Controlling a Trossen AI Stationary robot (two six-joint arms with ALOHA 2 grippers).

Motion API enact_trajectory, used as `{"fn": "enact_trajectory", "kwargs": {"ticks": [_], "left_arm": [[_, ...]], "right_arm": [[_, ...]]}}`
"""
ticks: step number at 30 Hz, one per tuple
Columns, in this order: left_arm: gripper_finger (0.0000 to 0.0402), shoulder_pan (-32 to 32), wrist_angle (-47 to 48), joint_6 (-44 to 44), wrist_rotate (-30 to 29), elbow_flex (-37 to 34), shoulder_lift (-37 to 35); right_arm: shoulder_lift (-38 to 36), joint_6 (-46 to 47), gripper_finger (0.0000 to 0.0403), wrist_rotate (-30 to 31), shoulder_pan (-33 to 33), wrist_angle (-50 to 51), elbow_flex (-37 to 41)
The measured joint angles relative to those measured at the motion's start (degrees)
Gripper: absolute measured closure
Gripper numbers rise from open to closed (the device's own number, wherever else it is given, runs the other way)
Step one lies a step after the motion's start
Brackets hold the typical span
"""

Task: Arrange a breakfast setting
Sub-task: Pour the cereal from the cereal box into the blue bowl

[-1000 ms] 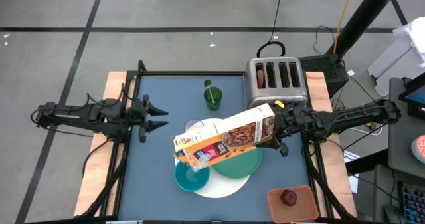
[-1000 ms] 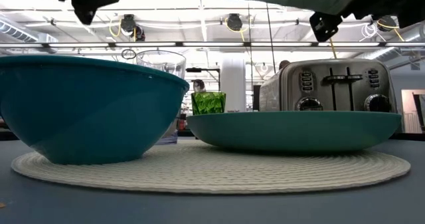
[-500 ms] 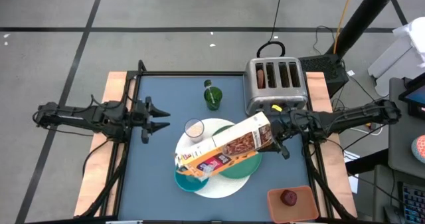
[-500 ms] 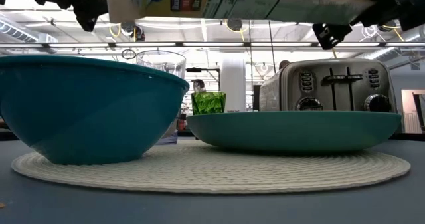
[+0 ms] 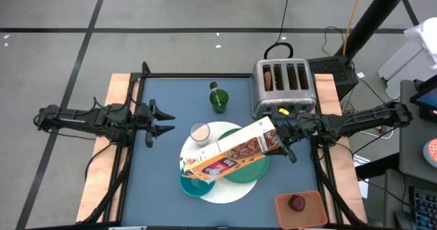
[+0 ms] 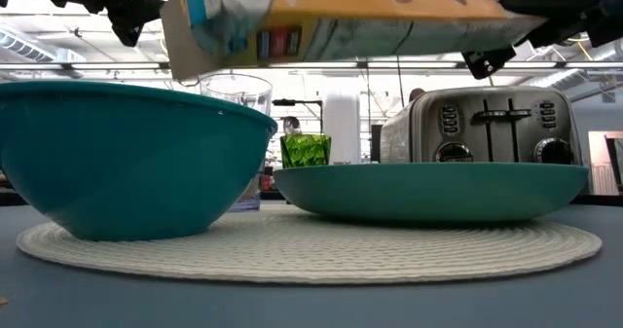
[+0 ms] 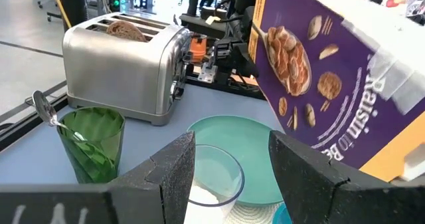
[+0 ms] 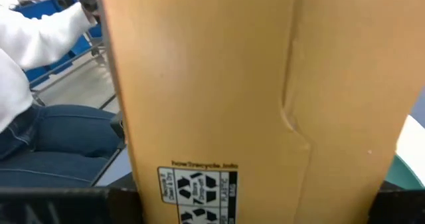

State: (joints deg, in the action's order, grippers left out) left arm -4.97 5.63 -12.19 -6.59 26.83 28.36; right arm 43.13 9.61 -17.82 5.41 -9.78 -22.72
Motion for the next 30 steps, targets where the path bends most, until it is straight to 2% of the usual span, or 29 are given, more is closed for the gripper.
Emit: {"fn": "enact_trajectory", "kwargs": {"ticks": [18,23,30], "left_arm": [[0.0204,0.0,0.02,-0.07,0.0,0.0,0.0],[0.0204,0.0,0.02,-0.07,0.0,0.0,0.0],[0.0204,0.01,0.02,-0.07,0.0,0.0,0.0]], "right_arm": [[0.01,-1.8,0.0204,0.05,-0.02,0.69,0.0],[0.04,-1.78,0.0204,2.79,-0.04,4.0,0.0],[0.02,-1.77,0.0204,2.65,-0.02,0.99,0.0]]}}
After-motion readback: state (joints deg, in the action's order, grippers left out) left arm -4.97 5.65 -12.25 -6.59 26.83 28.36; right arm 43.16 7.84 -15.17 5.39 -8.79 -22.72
